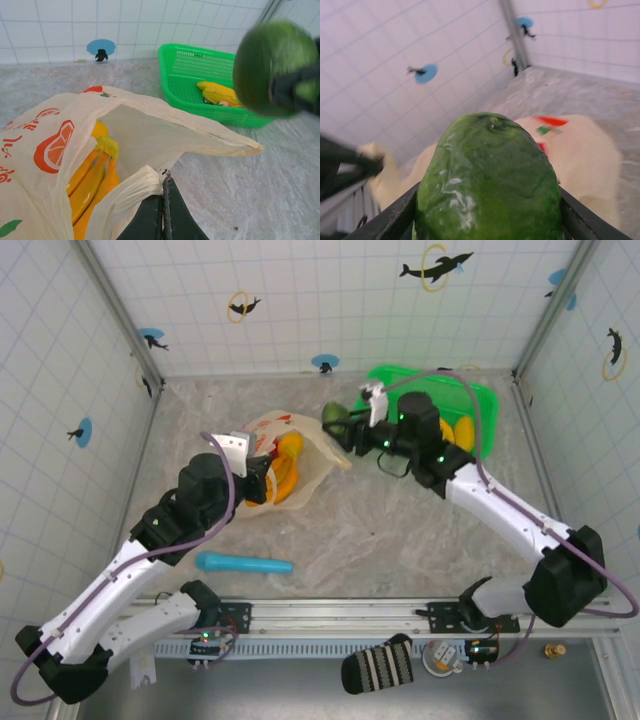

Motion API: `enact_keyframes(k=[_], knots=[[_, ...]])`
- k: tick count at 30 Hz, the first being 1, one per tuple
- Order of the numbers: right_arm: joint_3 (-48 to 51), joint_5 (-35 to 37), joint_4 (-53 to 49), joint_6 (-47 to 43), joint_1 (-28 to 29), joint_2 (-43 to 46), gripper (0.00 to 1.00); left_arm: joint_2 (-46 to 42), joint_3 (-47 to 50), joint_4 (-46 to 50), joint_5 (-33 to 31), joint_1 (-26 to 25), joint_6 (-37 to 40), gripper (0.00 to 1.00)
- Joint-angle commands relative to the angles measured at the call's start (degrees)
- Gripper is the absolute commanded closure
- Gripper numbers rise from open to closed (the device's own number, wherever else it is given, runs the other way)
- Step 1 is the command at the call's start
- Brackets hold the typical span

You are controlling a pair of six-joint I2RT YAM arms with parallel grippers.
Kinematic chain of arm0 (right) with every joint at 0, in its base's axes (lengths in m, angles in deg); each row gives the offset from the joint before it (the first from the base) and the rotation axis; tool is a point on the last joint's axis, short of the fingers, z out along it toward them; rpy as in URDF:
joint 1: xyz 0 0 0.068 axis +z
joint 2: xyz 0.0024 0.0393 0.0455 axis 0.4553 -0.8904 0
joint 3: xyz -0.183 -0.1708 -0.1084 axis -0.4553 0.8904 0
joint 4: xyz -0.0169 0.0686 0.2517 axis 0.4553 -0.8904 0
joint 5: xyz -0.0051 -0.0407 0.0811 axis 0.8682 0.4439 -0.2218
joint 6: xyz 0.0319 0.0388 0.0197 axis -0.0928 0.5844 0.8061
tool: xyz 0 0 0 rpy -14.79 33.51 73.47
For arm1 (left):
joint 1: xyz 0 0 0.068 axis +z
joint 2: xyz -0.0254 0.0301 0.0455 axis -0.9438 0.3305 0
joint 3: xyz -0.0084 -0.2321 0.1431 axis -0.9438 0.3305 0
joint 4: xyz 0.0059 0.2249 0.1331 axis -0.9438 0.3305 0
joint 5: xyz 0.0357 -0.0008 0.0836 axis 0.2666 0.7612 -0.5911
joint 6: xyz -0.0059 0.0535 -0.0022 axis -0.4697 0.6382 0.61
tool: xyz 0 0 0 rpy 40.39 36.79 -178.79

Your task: Place the fake fruits into the plastic bag and tie a complex knot

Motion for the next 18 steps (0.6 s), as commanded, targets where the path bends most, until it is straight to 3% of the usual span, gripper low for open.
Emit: enact_keyframes(k=[1,4,9,18], knots=[[4.2,7.76,4.29,-8.11,5.36,1.16,0.42,-0.43,-1.74,0.57,-1.3,-0.32,-0.61,1.0],[6.01,11.2,5.45,-9.5,9.56,-1.35,0.42,-0.43,-1.83,0.52,-1.27,-0.32,-0.61,1.0],[2.82,11.7,6.85,-6.09,11.52,-11.84,0.42,-0.6,-1.81,0.53,-1.33,-0.32,-0.7,1.0],[-15.49,6.07,10.12,0.24,12.68,-33.82,0.4,-0.93,-1.9,0.15,-1.08,-0.32,-0.7,1.0]])
